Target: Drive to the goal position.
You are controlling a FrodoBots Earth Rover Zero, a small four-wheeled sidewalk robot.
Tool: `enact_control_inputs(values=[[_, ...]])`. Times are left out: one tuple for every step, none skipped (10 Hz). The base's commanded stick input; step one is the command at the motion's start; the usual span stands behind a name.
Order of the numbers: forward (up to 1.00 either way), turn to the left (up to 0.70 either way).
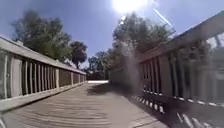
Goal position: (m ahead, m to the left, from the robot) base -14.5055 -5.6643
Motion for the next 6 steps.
enact_control_inputs(values=[[0.04, -0.45], [0.04, -0.45], [0.04, -0.45], [0.04, -0.45], [0.04, -0.45], [0.04, -0.45]])
